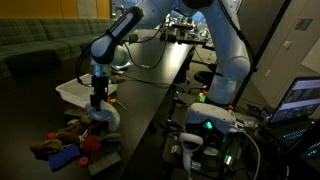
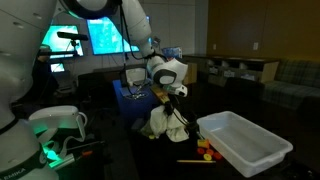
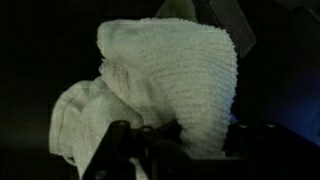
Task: Use the towel to sweep the things on the table to the left and then put the towel in the white bin
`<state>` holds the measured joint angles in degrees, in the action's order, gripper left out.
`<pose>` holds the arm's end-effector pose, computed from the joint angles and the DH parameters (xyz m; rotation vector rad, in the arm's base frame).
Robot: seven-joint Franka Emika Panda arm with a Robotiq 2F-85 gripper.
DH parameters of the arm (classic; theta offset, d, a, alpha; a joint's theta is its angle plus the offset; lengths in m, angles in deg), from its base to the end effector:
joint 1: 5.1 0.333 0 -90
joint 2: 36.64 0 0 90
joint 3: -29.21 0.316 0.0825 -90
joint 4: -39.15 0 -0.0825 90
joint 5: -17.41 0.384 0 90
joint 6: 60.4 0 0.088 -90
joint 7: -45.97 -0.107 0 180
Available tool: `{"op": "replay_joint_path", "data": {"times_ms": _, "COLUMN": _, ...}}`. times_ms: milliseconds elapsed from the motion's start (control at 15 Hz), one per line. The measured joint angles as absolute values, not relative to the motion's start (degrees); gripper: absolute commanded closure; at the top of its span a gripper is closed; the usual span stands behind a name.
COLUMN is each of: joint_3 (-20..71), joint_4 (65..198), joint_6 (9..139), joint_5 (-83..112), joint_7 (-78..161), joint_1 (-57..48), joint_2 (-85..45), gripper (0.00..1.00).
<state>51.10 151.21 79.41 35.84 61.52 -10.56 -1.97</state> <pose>0.5849 0.1683 0.1780 -2.7066 -0.3349 0.1423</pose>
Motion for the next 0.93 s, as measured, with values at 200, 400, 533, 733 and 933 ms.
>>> {"op": "replay_joint_path", "data": {"times_ms": 200, "joint_3": 50.5, "joint_4": 154.9, "joint_6": 73.9, "joint_5": 40.8, "joint_7": 69.9, "joint_1": -16.9, "joint_2": -8.5, "gripper": 0.96}}
{"op": "replay_joint_path", "data": {"times_ms": 400, "joint_3": 46.2, "joint_4": 157.2, "joint_6": 68.9, "joint_5": 44.3, "joint_7": 74.9, "joint_1": -20.8, "joint_2": -14.2, "gripper": 0.96}}
{"op": "replay_joint_path", "data": {"times_ms": 533, "joint_3": 41.9, "joint_4": 158.0, "joint_6": 66.6, "joint_5": 45.4, "joint_7": 76.6, "joint_1": -22.2, "joint_2": -17.1, "gripper": 0.96}}
{"op": "replay_joint_path", "data": {"times_ms": 733, "joint_3": 35.7, "joint_4": 158.2, "joint_6": 65.1, "joint_5": 45.7, "joint_7": 77.3, "joint_1": -23.0, "joint_2": -19.4, "gripper": 0.96}}
{"op": "replay_joint_path", "data": {"times_ms": 933, "joint_3": 31.0, "joint_4": 158.0, "joint_6": 65.9, "joint_5": 45.2, "joint_7": 77.0, "joint_1": -23.0, "joint_2": -19.4, "gripper": 0.96}}
